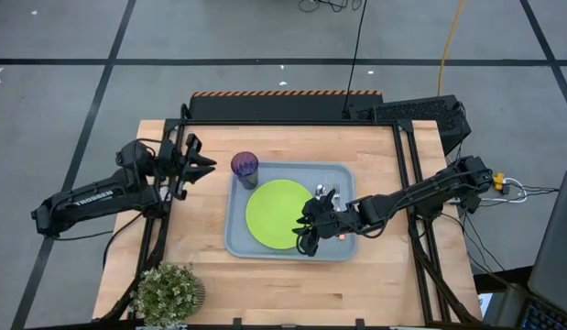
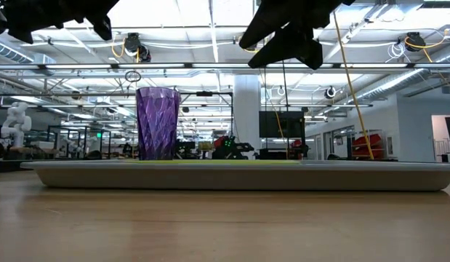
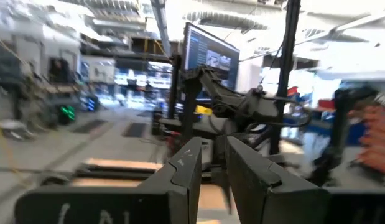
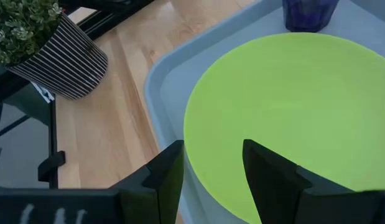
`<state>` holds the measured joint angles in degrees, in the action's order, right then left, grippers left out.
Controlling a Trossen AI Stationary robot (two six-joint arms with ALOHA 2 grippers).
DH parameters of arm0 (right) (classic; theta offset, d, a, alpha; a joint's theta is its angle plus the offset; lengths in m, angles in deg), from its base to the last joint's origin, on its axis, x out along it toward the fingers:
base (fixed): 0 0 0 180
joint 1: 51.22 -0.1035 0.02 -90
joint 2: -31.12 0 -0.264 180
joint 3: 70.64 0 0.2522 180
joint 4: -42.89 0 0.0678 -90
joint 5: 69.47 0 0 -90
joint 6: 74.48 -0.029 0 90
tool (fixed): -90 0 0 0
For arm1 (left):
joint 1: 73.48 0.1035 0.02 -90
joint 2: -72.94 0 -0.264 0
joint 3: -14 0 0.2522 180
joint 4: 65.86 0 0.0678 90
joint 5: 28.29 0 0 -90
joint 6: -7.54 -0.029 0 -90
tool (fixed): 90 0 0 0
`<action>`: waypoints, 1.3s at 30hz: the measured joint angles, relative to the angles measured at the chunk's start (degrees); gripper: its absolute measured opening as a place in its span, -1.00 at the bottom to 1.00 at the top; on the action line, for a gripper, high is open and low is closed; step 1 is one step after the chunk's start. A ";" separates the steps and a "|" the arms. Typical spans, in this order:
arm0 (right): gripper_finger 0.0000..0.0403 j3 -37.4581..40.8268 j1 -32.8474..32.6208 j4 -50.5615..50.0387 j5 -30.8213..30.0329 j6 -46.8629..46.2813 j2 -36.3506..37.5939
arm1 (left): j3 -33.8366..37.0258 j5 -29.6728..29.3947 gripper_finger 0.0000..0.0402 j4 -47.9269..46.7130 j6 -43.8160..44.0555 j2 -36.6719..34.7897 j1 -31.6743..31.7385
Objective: Pick and place plate/cup/fork/spoon on tray
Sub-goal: Adjust the orange spoon and gray serving tray
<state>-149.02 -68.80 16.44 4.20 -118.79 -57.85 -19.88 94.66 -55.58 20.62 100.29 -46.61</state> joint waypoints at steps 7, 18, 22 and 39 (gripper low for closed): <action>-0.23 0.00 0.02 0.42 -0.02 0.00 0.00 | 0.00 0.39 -0.62 0.43 5.49 0.02 0.00; -0.23 0.00 0.31 0.39 0.00 -0.26 0.00 | 0.00 -1.80 -0.62 0.43 5.09 0.00 0.00; -0.23 0.00 0.31 0.39 -0.02 -0.44 0.00 | 0.00 -4.88 -0.62 0.39 5.09 0.02 0.00; -0.23 0.00 0.52 -1.29 0.09 -0.16 0.00 | 0.00 -5.34 -0.62 0.22 2.35 0.02 0.00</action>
<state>-149.02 -68.28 15.15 4.28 -118.95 -57.85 -19.88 89.32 -55.36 22.97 100.31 -46.61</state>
